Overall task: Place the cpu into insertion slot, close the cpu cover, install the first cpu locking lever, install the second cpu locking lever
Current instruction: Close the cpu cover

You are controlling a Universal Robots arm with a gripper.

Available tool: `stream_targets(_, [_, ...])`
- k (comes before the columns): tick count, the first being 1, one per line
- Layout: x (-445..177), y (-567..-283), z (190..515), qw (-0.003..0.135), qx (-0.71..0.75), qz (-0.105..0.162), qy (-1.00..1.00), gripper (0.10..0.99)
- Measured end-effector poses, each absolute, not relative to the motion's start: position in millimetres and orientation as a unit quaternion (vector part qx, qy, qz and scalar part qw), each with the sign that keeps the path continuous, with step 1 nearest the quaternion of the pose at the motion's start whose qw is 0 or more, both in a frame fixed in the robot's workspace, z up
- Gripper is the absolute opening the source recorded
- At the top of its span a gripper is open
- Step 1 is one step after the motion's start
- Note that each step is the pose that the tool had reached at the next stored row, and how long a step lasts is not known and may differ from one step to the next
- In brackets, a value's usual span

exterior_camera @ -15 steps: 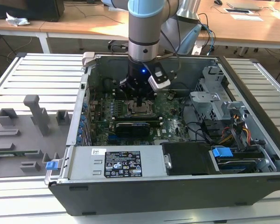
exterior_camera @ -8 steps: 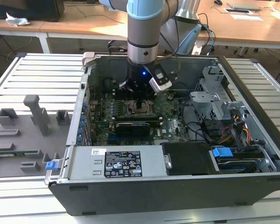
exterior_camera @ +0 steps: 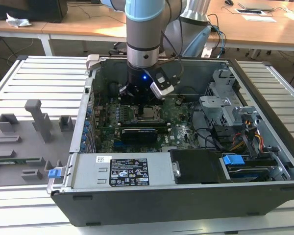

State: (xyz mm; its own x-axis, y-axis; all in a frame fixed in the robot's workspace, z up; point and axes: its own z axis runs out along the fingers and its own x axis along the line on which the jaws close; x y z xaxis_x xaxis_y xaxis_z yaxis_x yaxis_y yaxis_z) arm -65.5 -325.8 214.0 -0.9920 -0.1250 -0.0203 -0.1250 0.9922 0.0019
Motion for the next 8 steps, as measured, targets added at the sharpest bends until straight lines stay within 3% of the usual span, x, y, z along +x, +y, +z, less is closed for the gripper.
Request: stream_targets(8, [-71.4, -325.8, 205.7, 0.010, -0.073, 0.002, 0.997, 0.106])
